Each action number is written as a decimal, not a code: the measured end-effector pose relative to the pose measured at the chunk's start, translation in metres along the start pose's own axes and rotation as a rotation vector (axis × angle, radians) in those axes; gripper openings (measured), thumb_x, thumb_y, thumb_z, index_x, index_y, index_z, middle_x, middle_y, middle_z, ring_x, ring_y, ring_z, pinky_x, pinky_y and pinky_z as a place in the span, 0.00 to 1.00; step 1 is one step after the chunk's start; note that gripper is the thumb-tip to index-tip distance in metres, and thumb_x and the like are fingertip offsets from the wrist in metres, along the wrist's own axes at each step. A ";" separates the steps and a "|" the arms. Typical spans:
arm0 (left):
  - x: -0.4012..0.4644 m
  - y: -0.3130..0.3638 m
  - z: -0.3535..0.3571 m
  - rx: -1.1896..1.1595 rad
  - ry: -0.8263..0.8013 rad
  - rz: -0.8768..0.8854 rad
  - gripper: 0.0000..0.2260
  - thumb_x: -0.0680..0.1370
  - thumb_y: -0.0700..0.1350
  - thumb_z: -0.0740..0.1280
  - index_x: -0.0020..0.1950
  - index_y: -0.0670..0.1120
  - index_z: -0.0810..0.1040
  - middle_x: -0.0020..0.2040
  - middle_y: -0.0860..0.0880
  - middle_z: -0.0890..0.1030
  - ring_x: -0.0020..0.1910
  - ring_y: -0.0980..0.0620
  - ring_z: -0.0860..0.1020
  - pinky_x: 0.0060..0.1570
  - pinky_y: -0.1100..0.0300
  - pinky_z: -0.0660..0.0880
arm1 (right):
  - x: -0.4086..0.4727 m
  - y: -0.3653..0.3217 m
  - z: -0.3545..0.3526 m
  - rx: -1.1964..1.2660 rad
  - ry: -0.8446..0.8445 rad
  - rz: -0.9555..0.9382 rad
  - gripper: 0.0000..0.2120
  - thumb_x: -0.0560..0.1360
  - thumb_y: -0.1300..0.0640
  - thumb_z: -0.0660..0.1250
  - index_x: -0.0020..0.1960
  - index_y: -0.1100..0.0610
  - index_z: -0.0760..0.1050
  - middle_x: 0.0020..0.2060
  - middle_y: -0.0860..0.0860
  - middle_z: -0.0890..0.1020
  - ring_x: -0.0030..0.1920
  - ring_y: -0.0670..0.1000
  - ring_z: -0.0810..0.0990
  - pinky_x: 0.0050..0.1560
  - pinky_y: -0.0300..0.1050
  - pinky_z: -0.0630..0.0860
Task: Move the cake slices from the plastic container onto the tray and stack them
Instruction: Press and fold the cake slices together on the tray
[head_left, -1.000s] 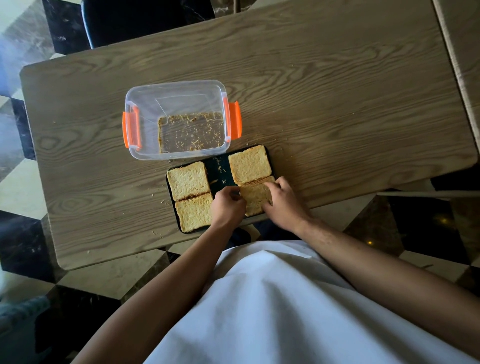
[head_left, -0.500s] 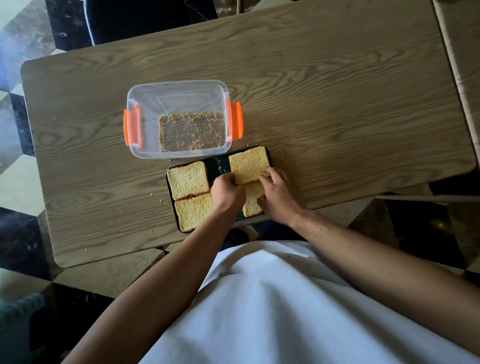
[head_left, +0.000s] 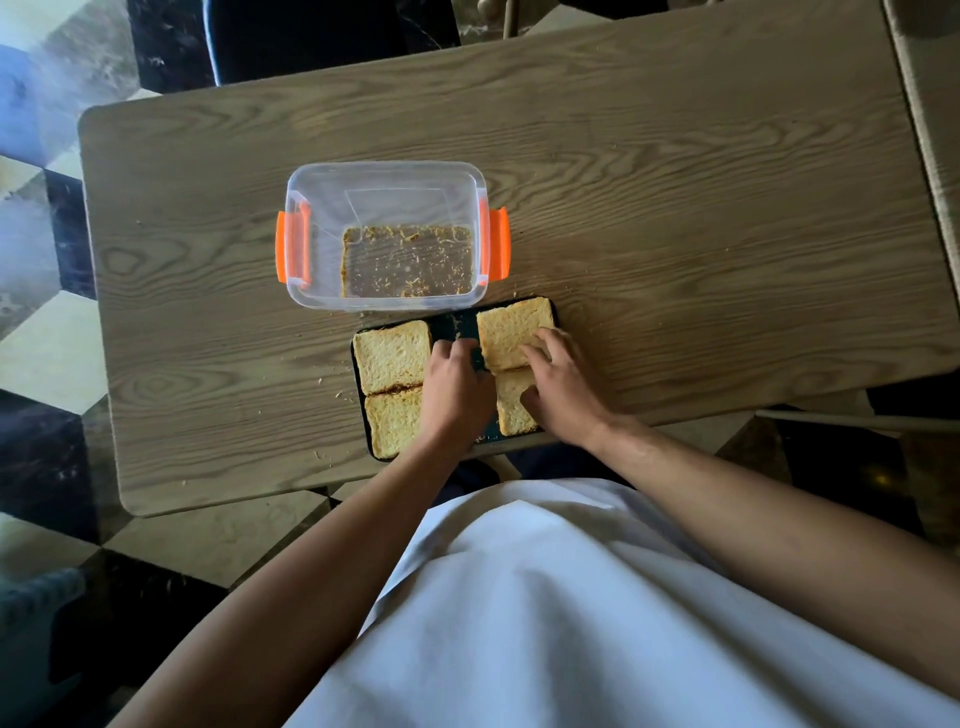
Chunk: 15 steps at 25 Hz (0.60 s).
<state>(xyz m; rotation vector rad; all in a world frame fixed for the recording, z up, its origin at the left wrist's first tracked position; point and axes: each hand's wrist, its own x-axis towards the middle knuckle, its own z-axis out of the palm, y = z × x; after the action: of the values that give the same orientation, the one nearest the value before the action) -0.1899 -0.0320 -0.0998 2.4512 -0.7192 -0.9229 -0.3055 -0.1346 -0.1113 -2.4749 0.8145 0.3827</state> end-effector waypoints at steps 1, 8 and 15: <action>-0.004 -0.007 -0.004 0.128 0.040 0.129 0.21 0.74 0.38 0.66 0.68 0.42 0.74 0.62 0.40 0.75 0.61 0.40 0.72 0.59 0.52 0.70 | 0.002 -0.004 0.000 -0.016 -0.009 -0.026 0.34 0.70 0.74 0.68 0.75 0.63 0.65 0.76 0.63 0.60 0.77 0.62 0.58 0.76 0.54 0.62; -0.018 -0.061 -0.024 0.644 -0.132 0.347 0.27 0.77 0.44 0.61 0.76 0.39 0.63 0.77 0.35 0.59 0.78 0.36 0.54 0.77 0.41 0.52 | 0.015 -0.024 0.000 -0.133 -0.125 -0.145 0.29 0.75 0.57 0.67 0.75 0.51 0.67 0.79 0.56 0.58 0.79 0.60 0.52 0.77 0.60 0.59; -0.020 -0.077 -0.033 0.648 -0.115 0.384 0.28 0.76 0.42 0.61 0.77 0.41 0.61 0.78 0.40 0.59 0.78 0.40 0.55 0.74 0.42 0.60 | 0.015 -0.028 0.002 -0.158 -0.146 -0.105 0.30 0.75 0.58 0.67 0.76 0.51 0.66 0.80 0.53 0.55 0.80 0.58 0.49 0.79 0.56 0.52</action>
<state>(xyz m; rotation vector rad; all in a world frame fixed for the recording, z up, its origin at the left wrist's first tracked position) -0.1554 0.0466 -0.1088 2.6309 -1.6783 -0.7597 -0.2769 -0.1207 -0.1086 -2.5852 0.6133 0.6030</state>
